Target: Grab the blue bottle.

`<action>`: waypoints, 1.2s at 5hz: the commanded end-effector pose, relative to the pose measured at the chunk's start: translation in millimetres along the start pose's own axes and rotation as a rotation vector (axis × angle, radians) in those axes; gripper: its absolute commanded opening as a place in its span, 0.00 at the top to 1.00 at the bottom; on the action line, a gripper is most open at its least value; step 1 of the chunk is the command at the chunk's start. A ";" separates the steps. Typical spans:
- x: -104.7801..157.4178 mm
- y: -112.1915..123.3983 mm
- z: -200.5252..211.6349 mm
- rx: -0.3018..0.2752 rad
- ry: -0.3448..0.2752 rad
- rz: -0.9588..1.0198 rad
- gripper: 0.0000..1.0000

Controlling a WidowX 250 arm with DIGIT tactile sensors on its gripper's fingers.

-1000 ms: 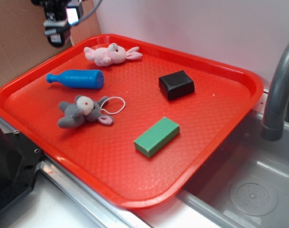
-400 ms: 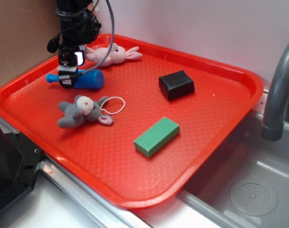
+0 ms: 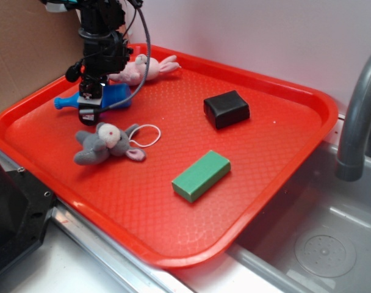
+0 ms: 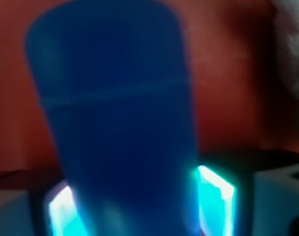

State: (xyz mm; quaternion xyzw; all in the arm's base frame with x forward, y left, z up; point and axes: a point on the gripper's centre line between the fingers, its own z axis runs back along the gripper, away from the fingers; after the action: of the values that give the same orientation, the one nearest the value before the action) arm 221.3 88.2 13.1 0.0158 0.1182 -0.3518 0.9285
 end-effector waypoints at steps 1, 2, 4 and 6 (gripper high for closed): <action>0.4 -4.2 45.9 0.052 -0.113 0.286 1.00; 1.1 -26.1 96.4 0.134 -0.201 0.557 1.00; -2.7 -77.5 202.4 -0.077 -0.398 0.895 1.00; -19.6 -83.8 272.3 -0.029 -0.416 0.899 1.00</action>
State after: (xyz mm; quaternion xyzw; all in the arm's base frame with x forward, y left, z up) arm 201.9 13.3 273.4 -0.0166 -0.0597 0.0909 0.9939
